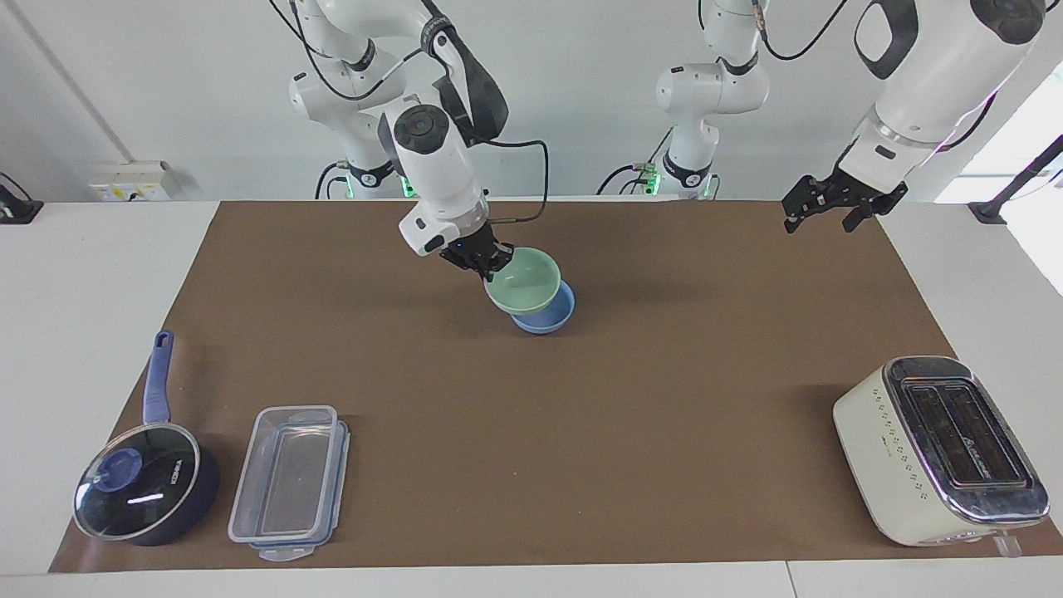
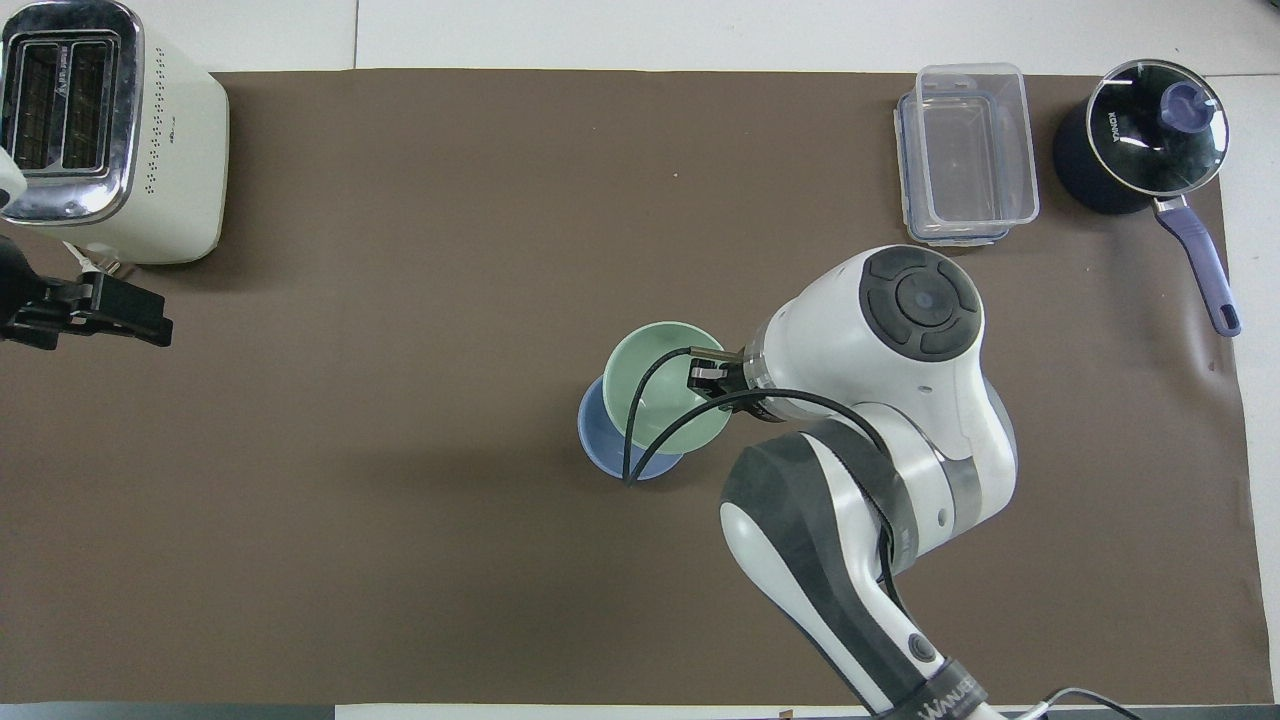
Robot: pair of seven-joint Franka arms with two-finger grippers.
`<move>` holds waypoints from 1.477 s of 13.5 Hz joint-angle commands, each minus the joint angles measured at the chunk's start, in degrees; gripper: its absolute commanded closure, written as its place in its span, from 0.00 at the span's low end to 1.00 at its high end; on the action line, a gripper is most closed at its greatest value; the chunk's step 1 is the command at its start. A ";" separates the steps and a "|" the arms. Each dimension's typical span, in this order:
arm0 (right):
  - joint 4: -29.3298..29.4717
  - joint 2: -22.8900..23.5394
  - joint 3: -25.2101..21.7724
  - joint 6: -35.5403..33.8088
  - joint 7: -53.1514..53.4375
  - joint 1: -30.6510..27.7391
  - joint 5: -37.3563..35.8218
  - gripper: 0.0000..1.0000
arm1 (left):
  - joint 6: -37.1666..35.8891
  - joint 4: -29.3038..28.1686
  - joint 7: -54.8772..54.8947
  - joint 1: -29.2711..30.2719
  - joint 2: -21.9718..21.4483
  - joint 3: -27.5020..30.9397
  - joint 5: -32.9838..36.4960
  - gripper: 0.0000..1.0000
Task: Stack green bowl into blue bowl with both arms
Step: 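Lower the green bowl into the blue bowl with the right gripper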
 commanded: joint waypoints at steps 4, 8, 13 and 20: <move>-6.32 -1.04 -0.17 7.38 -1.85 1.95 1.50 1.00 | 2.05 -6.99 2.21 0.50 -5.16 -0.28 1.47 0.00; -6.58 0.28 -0.17 10.01 -2.12 2.75 1.50 1.00 | 4.72 -4.83 0.89 1.64 -3.86 -0.45 1.03 0.00; -6.76 2.13 -0.17 12.13 -3.61 4.77 1.50 1.00 | 3.67 -0.95 0.53 3.31 -1.30 -1.16 -0.19 0.00; -9.83 1.60 -0.26 14.24 -7.21 4.60 1.42 1.00 | 1.29 -1.38 0.53 3.31 -1.83 -1.16 -1.87 0.00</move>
